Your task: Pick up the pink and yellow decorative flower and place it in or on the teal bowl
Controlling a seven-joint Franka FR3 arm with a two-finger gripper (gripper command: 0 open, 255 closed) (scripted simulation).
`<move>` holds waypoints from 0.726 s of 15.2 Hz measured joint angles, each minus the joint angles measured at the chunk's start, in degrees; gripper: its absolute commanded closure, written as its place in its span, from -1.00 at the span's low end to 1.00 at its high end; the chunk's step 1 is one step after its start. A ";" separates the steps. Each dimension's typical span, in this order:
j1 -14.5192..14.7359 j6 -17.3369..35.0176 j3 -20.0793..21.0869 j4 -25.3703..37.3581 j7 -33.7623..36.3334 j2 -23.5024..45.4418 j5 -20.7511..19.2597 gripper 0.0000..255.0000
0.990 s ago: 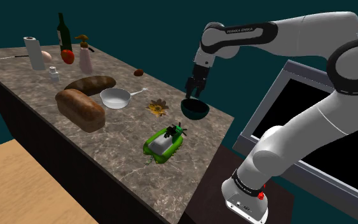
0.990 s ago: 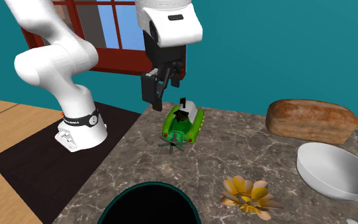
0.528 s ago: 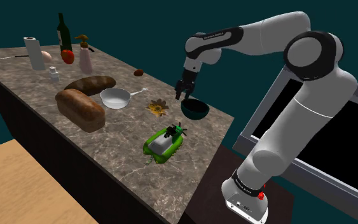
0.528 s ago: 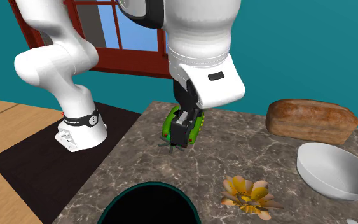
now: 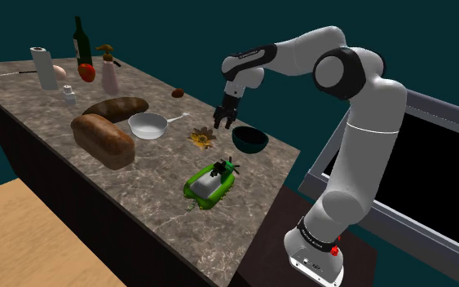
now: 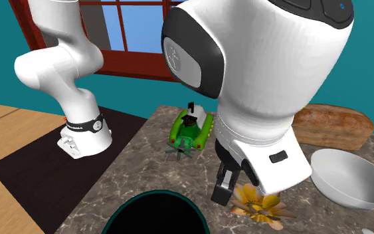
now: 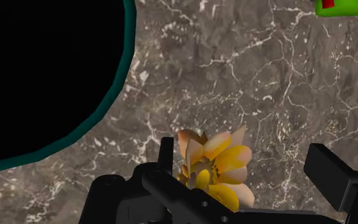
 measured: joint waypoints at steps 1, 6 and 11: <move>-0.46 -0.21 0.23 2.88 -0.44 2.89 0.90 -1.00; -3.04 -2.16 1.40 15.47 -1.97 14.88 4.07 -1.00; -2.92 0.21 1.97 15.12 -2.55 17.03 5.01 -1.00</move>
